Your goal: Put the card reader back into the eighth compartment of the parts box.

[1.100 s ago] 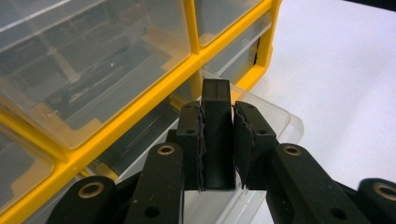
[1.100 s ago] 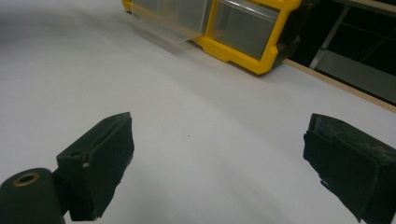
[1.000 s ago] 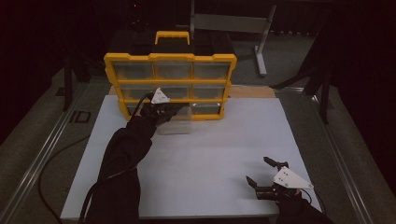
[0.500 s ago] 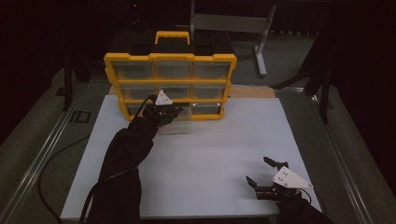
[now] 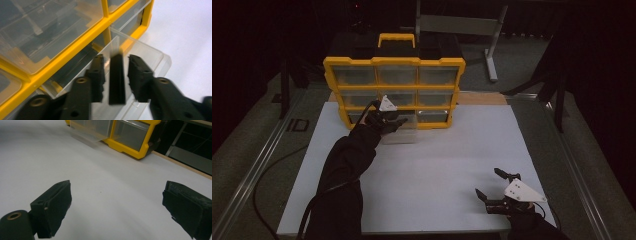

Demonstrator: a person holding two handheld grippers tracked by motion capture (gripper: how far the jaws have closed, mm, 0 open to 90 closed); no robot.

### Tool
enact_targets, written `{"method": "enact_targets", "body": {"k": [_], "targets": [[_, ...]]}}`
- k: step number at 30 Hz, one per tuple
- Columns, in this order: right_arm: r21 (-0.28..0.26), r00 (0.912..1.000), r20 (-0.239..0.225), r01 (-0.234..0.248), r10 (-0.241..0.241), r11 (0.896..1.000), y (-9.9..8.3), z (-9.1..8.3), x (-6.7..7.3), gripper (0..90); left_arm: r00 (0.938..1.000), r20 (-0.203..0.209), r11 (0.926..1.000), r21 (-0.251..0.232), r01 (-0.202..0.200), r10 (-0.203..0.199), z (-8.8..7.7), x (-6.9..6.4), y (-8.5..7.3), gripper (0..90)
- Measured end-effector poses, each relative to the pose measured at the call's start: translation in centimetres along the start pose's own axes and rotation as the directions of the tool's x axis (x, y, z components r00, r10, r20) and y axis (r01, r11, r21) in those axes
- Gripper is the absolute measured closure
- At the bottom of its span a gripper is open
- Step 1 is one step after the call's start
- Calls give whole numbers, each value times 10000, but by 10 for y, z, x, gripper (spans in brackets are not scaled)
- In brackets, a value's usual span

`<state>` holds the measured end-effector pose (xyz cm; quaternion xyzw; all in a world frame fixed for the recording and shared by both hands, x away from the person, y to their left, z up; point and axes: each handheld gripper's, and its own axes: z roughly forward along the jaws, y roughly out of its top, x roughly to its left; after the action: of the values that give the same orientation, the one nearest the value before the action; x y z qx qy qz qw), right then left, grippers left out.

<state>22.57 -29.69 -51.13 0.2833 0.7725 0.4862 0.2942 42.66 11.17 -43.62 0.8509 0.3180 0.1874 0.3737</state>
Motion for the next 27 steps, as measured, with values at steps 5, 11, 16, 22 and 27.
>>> {"method": "enact_targets", "body": {"k": [5,11,16,22,27], "targets": [[34,10000,-17,43,-43,10000,0,0,0,83,9994,209,9996,69,257,-258,-5,1,2,419],[49,10000,-5,51,-51,10000,0,0,0,83,9989,98,9989,-41,457,-456,-13,0,4,232],[27,10000,34,-18,18,10000,0,0,0,84,9975,253,9978,28,663,-663,-19,-1,6,97],[18,10000,44,-16,16,10000,0,0,0,83,9948,823,9982,105,590,-597,-24,-5,4,1],[21,10000,56,-7,7,10000,0,0,0,83,9953,787,9984,33,571,-572,-29,-8,2,0]]}}
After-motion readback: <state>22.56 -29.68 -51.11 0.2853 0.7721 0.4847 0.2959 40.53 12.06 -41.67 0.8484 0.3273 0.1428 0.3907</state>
